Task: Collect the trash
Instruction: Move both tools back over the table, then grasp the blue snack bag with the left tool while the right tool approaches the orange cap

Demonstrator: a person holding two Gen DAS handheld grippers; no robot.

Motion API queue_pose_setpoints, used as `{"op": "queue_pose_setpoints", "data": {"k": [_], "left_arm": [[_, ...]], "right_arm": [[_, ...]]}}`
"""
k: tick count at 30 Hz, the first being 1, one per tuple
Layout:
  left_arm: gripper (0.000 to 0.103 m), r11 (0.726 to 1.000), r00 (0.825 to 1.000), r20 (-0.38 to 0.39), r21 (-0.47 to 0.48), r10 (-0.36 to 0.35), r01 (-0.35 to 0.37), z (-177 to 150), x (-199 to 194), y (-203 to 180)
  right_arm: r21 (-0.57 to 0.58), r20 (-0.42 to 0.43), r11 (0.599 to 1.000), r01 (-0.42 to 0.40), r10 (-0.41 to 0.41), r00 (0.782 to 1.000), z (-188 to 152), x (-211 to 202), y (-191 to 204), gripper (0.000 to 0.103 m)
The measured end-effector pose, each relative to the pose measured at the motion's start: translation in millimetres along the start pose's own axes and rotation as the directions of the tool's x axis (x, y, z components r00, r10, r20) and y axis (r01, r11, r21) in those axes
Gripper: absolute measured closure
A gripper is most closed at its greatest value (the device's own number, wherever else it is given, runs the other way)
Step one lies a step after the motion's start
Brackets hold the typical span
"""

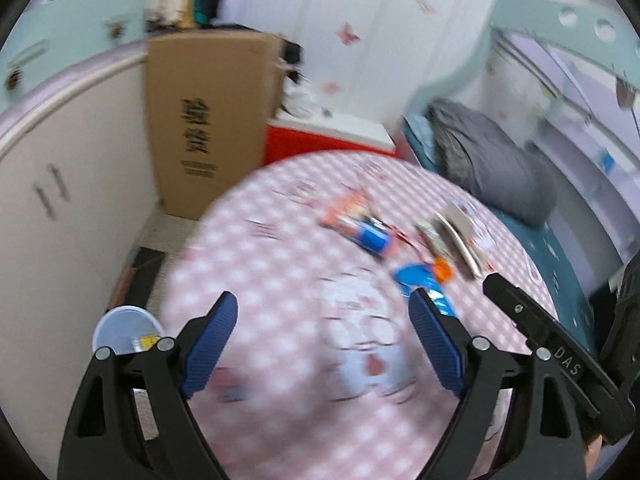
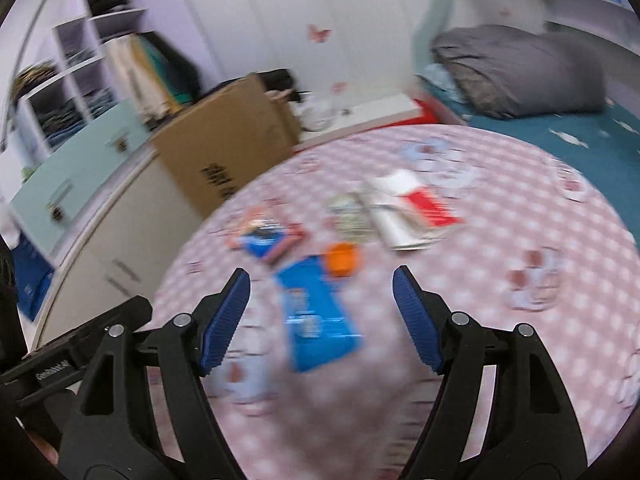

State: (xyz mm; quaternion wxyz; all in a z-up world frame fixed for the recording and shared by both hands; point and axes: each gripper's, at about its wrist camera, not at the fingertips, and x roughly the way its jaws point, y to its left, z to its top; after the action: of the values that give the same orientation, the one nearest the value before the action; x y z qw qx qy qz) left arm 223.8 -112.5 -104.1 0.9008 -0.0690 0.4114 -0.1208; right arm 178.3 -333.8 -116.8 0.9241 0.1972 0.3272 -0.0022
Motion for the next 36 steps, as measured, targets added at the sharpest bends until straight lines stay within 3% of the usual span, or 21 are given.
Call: {"op": "queue_pose_setpoints", "data": {"k": [8, 18, 19, 23, 25, 31, 36], "left_arm": [[0.017, 0.996, 0.992, -0.122, 0.085, 0.011, -0.001, -5.9, 67.1, -67.6], [0.019, 0.981, 0.984, -0.153, 0.181, 0.095, -0.067, -14.4, 106.0, -95.4], [0.021, 0.979, 0.984, -0.151, 0.191, 0.096, -0.066, -14.7, 105.7, -94.5], [0.054, 0.975, 0.985, -0.142, 0.214, 0.095, -0.064, -12.4, 98.1, -80.2], [0.061, 0.982, 0.987, -0.158, 0.188, 0.039, -0.008, -9.7, 93.0, -67.6], [0.072, 0.992, 0.989, -0.146, 0.126, -0.008, 0.026, -8.3, 77.0, -30.9], [0.075, 0.994, 0.989, -0.145, 0.098, -0.04, 0.054, -10.0, 64.3, -8.3]], "right_arm": [[0.071, -0.023, 0.997, 0.03, -0.028, 0.999, 3.7, 5.6, -60.1, 0.03], [0.058, -0.061, 0.998, 0.0, 0.004, 0.998, 5.0, 23.4, -60.7, 0.03], [0.053, -0.065, 0.999, -0.005, 0.008, 0.998, 5.6, 25.1, -58.7, 0.03], [0.021, -0.087, 0.999, -0.029, 0.031, 0.996, 6.0, 34.1, -43.3, 0.03], [0.003, -0.099, 0.999, -0.04, 0.04, 0.994, 6.6, 39.5, -34.0, 0.03], [-0.066, -0.146, 0.997, -0.026, 0.017, 0.989, 8.5, 60.8, -7.8, 0.03], [-0.134, -0.161, 0.99, 0.047, -0.069, 0.985, 11.4, 78.8, 5.8, 0.03]]}}
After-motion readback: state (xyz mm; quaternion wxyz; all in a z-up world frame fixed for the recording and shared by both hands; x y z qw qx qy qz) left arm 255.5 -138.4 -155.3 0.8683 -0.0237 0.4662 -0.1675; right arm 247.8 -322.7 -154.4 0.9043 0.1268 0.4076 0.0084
